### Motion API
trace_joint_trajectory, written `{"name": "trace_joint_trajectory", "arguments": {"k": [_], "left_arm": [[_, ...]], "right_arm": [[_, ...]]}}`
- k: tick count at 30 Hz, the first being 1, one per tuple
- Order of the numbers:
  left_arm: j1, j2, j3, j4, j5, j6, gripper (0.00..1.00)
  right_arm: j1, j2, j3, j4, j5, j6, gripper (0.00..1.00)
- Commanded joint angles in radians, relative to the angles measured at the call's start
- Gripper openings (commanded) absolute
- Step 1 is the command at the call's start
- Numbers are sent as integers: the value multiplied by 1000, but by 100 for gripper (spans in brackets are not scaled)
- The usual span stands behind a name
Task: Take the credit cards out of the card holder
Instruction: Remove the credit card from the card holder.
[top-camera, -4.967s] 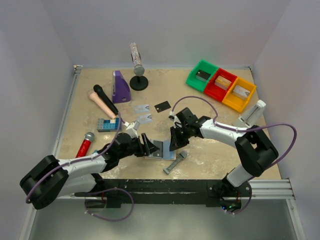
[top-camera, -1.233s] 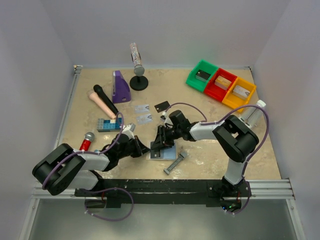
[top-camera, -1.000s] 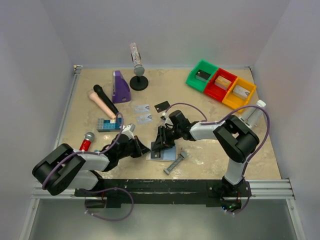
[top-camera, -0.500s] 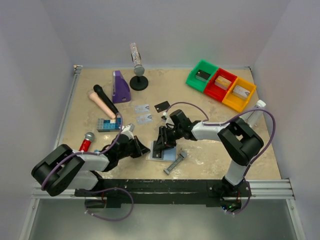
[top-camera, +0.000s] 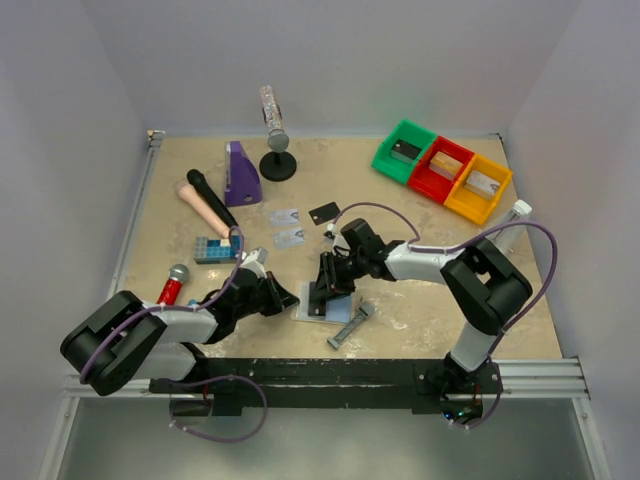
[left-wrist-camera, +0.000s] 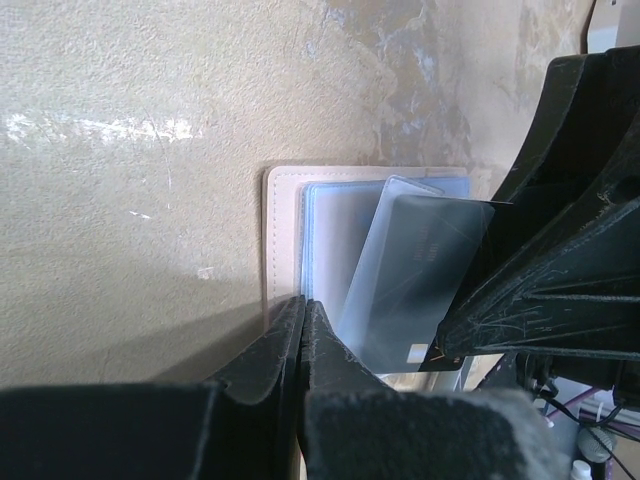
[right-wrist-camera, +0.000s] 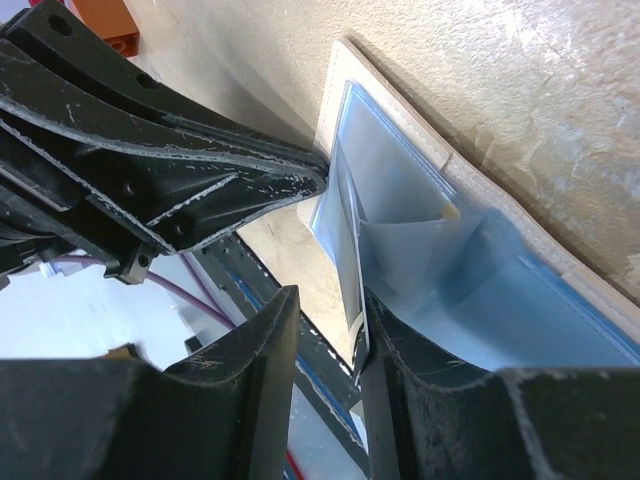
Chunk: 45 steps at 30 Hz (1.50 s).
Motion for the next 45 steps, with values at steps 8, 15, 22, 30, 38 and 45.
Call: {"name": "trace_joint_trajectory", "arguments": {"k": [8, 15, 22, 30, 38, 45], "left_arm": [[-3, -20, -27, -77, -63, 12, 0], [-3, -34, -30, -83, -67, 12, 0], [-3, -45, -30, -95, -68, 14, 0], [-3, -52, -30, -98, -68, 12, 0], [-3, -88, -44, -117, -80, 12, 0], [-3, -127, -52, -134, -87, 5, 0]], "right_arm": [[-16, -75, -24, -18, 11, -36, 31], [-19, -79, -27, -21, 12, -41, 30], [-22, -76, -27, -26, 14, -44, 27], [-27, -76, -30, -29, 17, -48, 24], [-42, -82, -45, -46, 32, -57, 19], [-50, -114, -60, -55, 52, -57, 12]]}}
